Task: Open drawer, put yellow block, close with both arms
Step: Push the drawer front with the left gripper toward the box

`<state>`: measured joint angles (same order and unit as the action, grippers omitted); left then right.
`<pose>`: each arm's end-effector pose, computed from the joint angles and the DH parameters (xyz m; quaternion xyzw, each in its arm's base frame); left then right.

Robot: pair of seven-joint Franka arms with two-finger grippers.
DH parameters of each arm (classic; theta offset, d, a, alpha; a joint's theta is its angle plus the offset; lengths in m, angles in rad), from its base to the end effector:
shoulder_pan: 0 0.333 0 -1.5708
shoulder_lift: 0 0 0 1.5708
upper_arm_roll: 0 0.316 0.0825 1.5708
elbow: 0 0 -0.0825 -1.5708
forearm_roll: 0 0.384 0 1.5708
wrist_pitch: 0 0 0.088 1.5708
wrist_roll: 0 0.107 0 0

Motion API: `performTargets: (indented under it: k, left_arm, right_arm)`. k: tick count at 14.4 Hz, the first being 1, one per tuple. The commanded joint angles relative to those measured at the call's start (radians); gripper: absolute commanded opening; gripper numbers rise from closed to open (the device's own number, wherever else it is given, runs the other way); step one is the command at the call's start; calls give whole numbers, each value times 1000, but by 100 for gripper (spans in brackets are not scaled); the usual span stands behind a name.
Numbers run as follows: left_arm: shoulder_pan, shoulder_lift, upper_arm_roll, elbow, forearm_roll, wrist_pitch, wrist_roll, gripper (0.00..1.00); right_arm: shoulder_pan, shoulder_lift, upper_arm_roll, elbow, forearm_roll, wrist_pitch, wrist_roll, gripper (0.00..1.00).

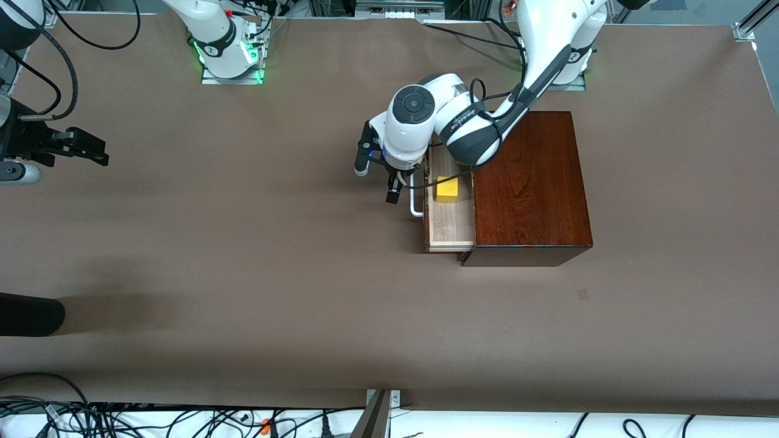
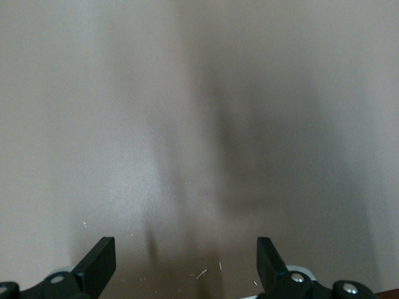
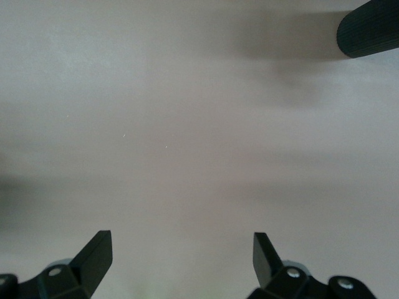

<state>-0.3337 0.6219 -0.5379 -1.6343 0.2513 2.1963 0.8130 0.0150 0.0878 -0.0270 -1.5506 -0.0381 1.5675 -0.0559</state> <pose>0.4846 -0.4867 0.2983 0.6436 -0.7636 0.0167 0.0487 0.5787 -0.0104 0.5841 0.9989 0.0226 -0.0361 0.0190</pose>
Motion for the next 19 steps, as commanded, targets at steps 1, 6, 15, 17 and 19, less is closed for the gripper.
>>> performTargets:
  k: [1,6,15,17,19]
  left_arm:
    - [1,-7,4,-21,31,-16,11,100]
    - [25,-39,12,-3,48,-174,-8,100]
    - [102,-88,21,-2,48,-285,-14,100]
    - [104,-88,22,-7,49,-288,-14,100]
    - [104,-90,26,-6,60,-297,-15,100]
  right_arm:
    - [-3,-5,-4,7,17,2,-5,100]
    - [-4,-3,-4,7,18,2,-2,100]
    - [-4,-5,-8,11,17,2,-4,100]
    - [-4,-5,-13,14,18,2,-4,100]
    - [-4,-5,-13,14,18,2,-4,100]
